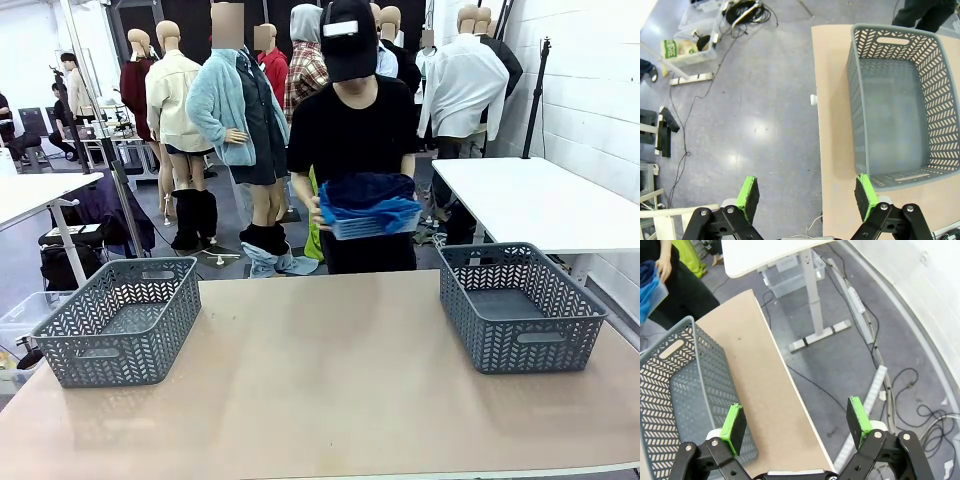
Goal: Sort the tops and bottoms.
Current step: Lift clothes from the center of the table with your left hand.
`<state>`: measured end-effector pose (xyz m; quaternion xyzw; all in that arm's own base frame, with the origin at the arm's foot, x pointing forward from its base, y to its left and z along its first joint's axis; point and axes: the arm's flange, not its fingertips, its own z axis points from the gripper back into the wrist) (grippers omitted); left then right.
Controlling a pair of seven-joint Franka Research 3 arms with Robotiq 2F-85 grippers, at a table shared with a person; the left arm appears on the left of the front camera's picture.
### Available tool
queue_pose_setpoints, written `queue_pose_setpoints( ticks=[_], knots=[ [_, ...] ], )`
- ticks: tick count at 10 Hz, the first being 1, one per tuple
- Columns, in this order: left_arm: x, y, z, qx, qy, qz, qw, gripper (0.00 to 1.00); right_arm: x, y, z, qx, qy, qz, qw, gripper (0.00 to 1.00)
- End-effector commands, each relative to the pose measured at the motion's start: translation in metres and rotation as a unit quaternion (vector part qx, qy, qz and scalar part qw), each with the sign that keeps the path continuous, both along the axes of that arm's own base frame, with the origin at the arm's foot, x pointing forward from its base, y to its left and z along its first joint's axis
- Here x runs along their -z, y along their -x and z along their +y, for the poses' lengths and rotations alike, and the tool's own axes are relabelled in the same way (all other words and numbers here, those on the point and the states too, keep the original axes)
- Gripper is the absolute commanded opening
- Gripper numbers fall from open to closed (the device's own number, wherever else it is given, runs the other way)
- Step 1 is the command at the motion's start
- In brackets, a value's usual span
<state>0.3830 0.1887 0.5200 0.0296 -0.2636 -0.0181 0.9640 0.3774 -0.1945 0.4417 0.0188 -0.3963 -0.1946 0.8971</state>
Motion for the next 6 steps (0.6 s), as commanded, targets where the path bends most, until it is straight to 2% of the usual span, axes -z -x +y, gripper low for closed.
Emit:
queue_pose_setpoints(
  ticks=[1,6],
  knots=[
    [0.0008,0.0026,0.0008,0.002,0.005,-0.003,1.000,1.00,0.0002,-0.0013,0.0031,0.011,-0.004,0.003,1.000,1.00],
    [0.0008,0.0026,0.0008,0.002,0.005,-0.003,1.000,1.00,0.0002,-0.0013,0.0031,0.011,-0.004,0.003,1.000,1.00]
  ],
)
